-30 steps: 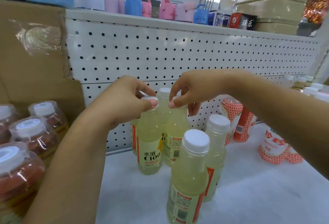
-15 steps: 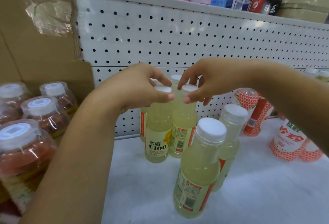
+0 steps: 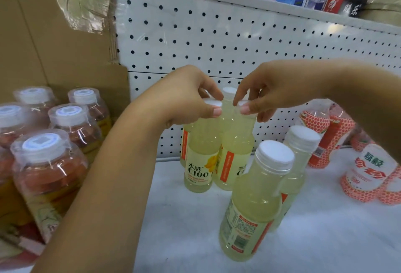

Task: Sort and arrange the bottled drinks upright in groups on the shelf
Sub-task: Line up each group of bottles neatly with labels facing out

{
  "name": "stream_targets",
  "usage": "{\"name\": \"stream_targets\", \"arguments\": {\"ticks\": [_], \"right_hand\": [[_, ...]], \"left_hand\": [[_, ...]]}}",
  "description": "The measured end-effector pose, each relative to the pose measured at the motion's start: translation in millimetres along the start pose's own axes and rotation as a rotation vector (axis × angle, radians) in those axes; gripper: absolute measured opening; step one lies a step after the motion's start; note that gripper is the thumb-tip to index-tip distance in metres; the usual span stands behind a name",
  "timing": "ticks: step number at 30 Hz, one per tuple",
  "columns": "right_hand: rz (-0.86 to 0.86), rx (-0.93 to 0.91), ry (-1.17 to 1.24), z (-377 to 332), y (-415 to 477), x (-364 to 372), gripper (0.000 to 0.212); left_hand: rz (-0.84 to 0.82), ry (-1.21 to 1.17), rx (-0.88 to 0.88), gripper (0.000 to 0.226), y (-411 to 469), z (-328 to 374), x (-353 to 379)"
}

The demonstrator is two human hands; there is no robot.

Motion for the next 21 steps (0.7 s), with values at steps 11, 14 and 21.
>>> {"name": "stream_targets", "arguments": {"ticks": [11, 14, 21], "right_hand": [[0.125, 0.073, -0.063, -3.7, 10.5, 9.0, 0.049], [0.111, 0.027, -0.067, -1.8, 6.1, 8.7, 0.045], [0.111, 0.040, -0.060, 6.0, 4.6, 11.1, 0.039]], "left_hand": [[-0.009, 0.013, 0.030, 0.029, 2.2, -3.9, -2.3], [-0.009, 0.017, 0.044, 0.027, 2.5, -5.0, -1.8], [-0.045, -0.017, 0.054, 0.026, 4.7, -10.7, -2.7]]}}
Point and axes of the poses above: each hand's wrist, its own y-axis towards the middle knuckle, its own x-axis out of the palm, z = x × y, the point moved 1 cm from there along y, towards the middle knuckle, and after that the axes turned 3 degrees about x, right-handed, at the moved point
